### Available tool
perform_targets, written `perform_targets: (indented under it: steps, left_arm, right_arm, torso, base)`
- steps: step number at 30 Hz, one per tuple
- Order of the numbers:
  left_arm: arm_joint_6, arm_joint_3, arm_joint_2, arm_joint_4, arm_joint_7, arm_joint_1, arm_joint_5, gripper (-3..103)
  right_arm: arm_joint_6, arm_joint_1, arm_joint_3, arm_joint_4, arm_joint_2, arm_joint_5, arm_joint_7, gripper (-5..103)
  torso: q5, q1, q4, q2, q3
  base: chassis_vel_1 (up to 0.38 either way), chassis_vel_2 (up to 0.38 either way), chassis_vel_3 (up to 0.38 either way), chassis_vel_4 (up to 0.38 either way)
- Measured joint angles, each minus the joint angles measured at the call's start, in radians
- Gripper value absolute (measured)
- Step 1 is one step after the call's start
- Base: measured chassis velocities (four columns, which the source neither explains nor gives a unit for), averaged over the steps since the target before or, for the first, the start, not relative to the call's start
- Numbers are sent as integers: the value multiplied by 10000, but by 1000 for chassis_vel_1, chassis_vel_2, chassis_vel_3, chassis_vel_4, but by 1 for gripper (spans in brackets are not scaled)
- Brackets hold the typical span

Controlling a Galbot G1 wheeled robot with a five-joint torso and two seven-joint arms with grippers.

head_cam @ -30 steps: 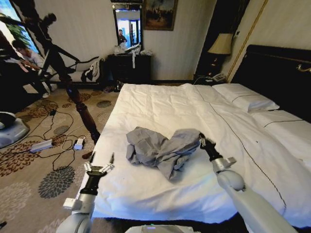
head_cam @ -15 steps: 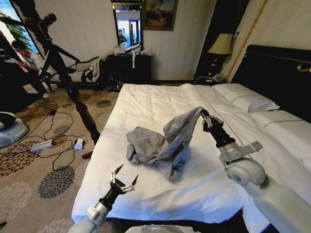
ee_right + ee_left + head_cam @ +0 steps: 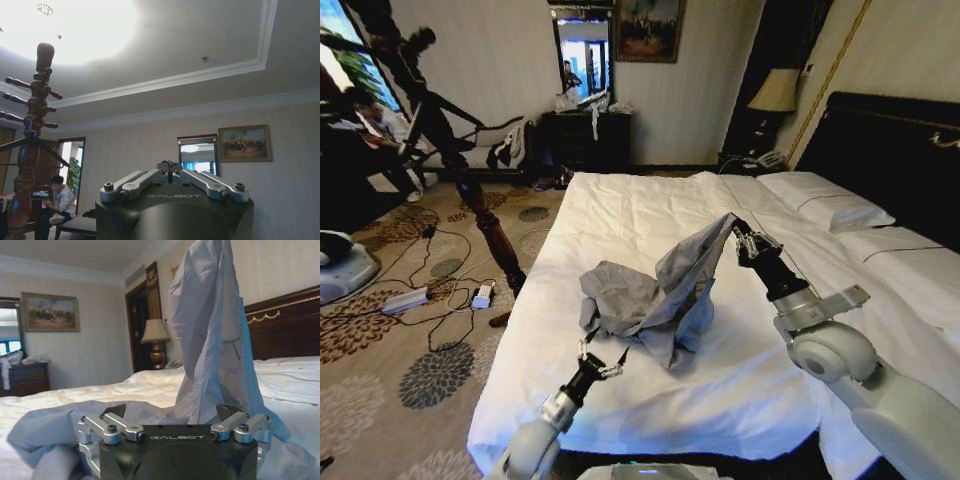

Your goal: Pick up the clothes from the bed and hang them on the clothes hanger.

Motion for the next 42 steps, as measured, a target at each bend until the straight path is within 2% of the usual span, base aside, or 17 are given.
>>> perform_targets:
  steps: [5, 6, 14, 15, 18, 21, 23, 25, 27, 29, 33, 39, 42]
  left_arm:
    - [194, 636, 241, 515, -17, -1208, -692, 100]
    - [224, 796, 231, 652, -9, -1493, -811, 103]
    - [312, 1409, -42, 1340, 34, -2479, -921, 96]
    - [330, 1580, -92, 1478, 56, -2622, -899, 88]
    - [334, 1732, -161, 1597, 79, -2727, -822, 82]
    - [336, 1904, -208, 1553, 99, -2719, -718, 66]
    - [337, 1912, -204, 1483, 104, -2677, -706, 66]
    - [336, 1897, -164, 1306, 116, -2536, -684, 60]
    - [336, 1869, -107, 1216, 131, -2441, -633, 70]
    - [333, 1869, -82, 1186, 154, -2404, -596, 70]
    - [299, 1908, -5, 1044, 306, -2278, -425, 90]
    - [278, 1980, -147, 1368, 336, -2428, -147, 93]
    - [272, 2066, -454, 1706, 336, -2660, 99, 96]
  right_arm:
    - [-1, 124, -91, -38, 69, -37, -4, 0]
    - [-2, 136, -116, -41, 89, -47, -6, 0]
    - [-5, 77, -116, -27, 161, -86, -15, 0]
    - [-10, 37, -47, -2, 174, -87, -15, 0]
    - [-18, -12, 54, 19, 197, -90, -15, 0]
    - [-23, -50, 183, 23, 208, -103, -15, 0]
    - [-24, -54, 200, 23, 209, -108, -17, 0]
    - [-27, -58, 210, 26, 210, -147, -24, 0]
    - [-28, -41, 204, 23, 220, -243, -42, 0]
    - [-29, -37, 192, 12, 226, -282, -54, 0]
    - [-29, -57, 135, -34, 265, -352, -63, 0]
    - [-29, -80, 101, -11, 309, -385, -66, 0]
    - [-29, -88, 101, 8, 312, -386, -69, 0]
  torso:
    - [1, 0, 2, 0, 0]
    - [0, 0, 2, 0, 0]
    - [1, 1, 1, 0, 1]
    - [1, 1, 2, 0, 1]
    - [1, 0, 0, 0, 0]
    - [0, 0, 0, -1, 0]
    - [0, 1, 0, 0, 0]
    - [0, 0, 2, 0, -1]
    - [1, 0, 1, 0, -1]
    - [0, -1, 1, 0, 0]
    - [1, -1, 1, 0, -1]
    - [0, -2, 2, 0, -1]
    - [0, -1, 0, 0, 0]
  base:
    - [0, 0, 0, 0]
    - [0, 0, 0, 0]
    - [0, 0, 0, 0]
    - [0, 0, 0, 0]
    - [0, 0, 0, 0]
    - [0, 0, 0, 0]
    - [0, 0, 0, 0]
    - [0, 0, 0, 0]
    - [0, 0, 0, 0]
    - [0, 0, 0, 0]
    - [0, 0, 0, 0]
    - [0, 0, 0, 0]
    - [0, 0, 0, 0]
